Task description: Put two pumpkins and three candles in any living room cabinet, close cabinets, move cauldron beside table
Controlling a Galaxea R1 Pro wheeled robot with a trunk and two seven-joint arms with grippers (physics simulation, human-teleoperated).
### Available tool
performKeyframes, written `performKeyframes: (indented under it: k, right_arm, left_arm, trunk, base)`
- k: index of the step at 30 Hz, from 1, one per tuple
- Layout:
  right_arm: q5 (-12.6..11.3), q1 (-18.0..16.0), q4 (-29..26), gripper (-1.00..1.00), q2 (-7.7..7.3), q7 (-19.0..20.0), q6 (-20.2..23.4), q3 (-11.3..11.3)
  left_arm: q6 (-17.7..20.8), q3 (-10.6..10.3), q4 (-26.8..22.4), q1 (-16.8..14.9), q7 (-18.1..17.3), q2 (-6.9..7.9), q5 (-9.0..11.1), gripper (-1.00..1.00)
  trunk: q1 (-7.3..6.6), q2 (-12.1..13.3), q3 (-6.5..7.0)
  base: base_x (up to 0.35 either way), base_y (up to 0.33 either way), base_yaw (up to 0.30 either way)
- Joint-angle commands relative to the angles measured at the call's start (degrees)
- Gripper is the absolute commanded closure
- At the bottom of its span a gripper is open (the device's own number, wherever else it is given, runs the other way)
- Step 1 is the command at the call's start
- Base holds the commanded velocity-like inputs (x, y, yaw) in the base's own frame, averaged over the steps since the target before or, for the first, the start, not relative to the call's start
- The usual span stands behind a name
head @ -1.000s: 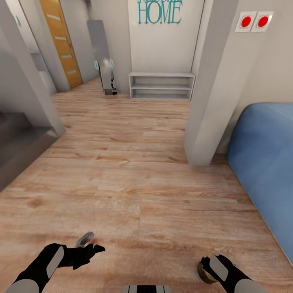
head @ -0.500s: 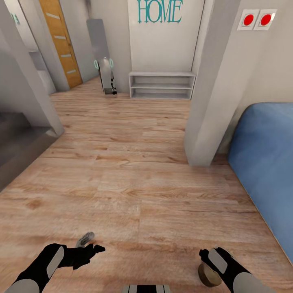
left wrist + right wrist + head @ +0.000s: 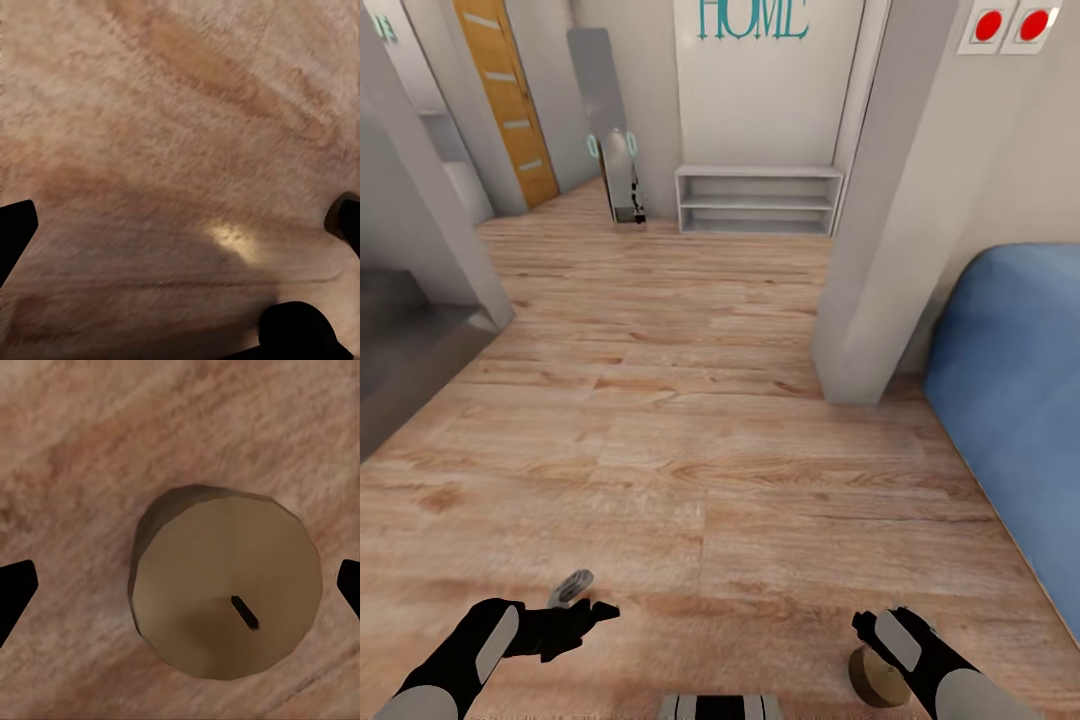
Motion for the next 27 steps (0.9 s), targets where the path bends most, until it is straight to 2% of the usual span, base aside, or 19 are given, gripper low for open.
performKeyframes:
  k: [1,10,15,27]
  right_arm:
    - [0.0,0.0,0.0,-1.0,-0.03,0.0,0.0,0.0]
    - [-0.1,0.0,0.0,-1.0,-0.17,0.0,-0.3,-0.1]
    - [-0.1,0.0,0.0,-1.0,-0.18,0.0,-0.5,-0.2]
    - [-0.2,0.1,0.0,-1.0,-0.23,0.0,-0.6,-0.3]
  left_arm:
    - [0.0,0.0,0.0,0.0,0.0,0.0,0.0,-1.0]
    - [0.0,0.0,0.0,0.0,0.0,-0.01,0.0,-1.0]
    - [0.0,0.0,0.0,0.0,0.0,-0.01,0.0,-1.0]
    - [0.0,0.0,0.0,0.0,0.0,-0.01,0.0,-1.0]
  trunk:
    - [0.02,0.0,-0.23]
    - [0.25,-0.1,-2.22]
    - [0.25,-0.1,-2.22]
    - [0.56,-0.3,-4.88]
  base:
    - [0.0,0.0,0.0]
    - [0.0,0.0,0.0]
    - [0.0,0.0,0.0]
    - [0.0,0.0,0.0]
